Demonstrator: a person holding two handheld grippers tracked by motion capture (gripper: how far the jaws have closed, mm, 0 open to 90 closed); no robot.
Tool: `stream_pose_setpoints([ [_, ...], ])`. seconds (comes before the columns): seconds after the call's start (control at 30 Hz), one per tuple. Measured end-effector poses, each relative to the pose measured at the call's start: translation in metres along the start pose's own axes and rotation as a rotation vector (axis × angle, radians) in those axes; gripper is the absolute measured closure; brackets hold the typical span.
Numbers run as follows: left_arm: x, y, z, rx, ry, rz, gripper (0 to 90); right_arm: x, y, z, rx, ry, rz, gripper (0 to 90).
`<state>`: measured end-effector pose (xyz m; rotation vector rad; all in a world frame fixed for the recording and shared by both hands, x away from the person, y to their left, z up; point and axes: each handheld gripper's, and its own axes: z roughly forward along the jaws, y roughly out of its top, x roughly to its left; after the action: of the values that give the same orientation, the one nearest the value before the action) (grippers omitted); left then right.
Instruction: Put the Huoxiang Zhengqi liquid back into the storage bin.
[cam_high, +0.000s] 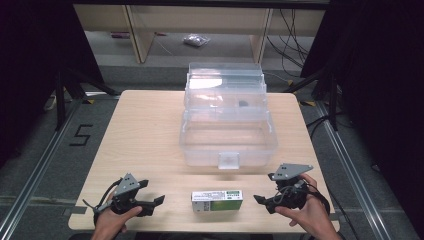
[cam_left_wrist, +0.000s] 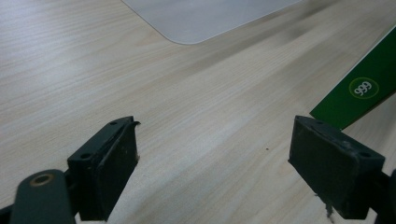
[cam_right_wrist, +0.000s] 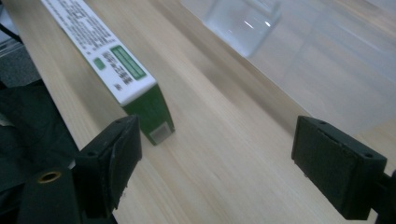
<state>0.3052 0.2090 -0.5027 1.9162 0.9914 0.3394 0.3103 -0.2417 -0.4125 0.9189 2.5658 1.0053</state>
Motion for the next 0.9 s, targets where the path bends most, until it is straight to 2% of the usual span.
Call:
stream_pose_setpoints([
  [0.1,0.000,0.000,0.000,-0.003,-0.006,0.000,14.8,0.005,0.011,-0.001,-0.004,0.014,-0.058,17.1],
  [0.13,0.000,0.000,0.000,0.001,-0.002,0.000,14.8,0.007,0.014,0.000,-0.002,0.026,-0.058,17.0],
  [0.17,0.000,0.000,0.000,0.001,-0.002,-0.001,14.8,0.010,0.022,0.000,0.017,0.045,-0.104,17.0],
  [0.23,0.000,0.000,0.000,0.000,-0.003,0.003,14.8,0.013,0.025,0.002,0.018,0.043,-0.100,17.0],
  [0.27,0.000,0.000,0.000,0.000,-0.002,0.002,14.8,0.015,0.028,0.003,0.027,0.057,-0.106,16.8],
  [0.37,0.000,0.000,0.000,-0.001,-0.002,0.001,14.8,0.022,0.038,0.009,0.043,0.090,-0.157,16.9],
  [0.43,0.001,0.000,-0.001,0.009,0.000,0.011,14.8,0.031,0.047,0.015,0.078,0.114,-0.189,17.0],
  [0.53,0.001,0.000,0.000,0.006,-0.002,0.007,14.8,0.036,0.053,0.020,0.096,0.117,-0.211,17.3],
  [0.77,0.001,0.000,0.000,0.004,-0.001,0.009,14.8,0.051,0.070,0.040,0.163,0.144,-0.300,19.0],
  [0.9,0.001,0.000,-0.001,0.005,-0.007,0.022,14.8,0.056,0.077,0.049,0.199,0.167,-0.320,19.1],
])
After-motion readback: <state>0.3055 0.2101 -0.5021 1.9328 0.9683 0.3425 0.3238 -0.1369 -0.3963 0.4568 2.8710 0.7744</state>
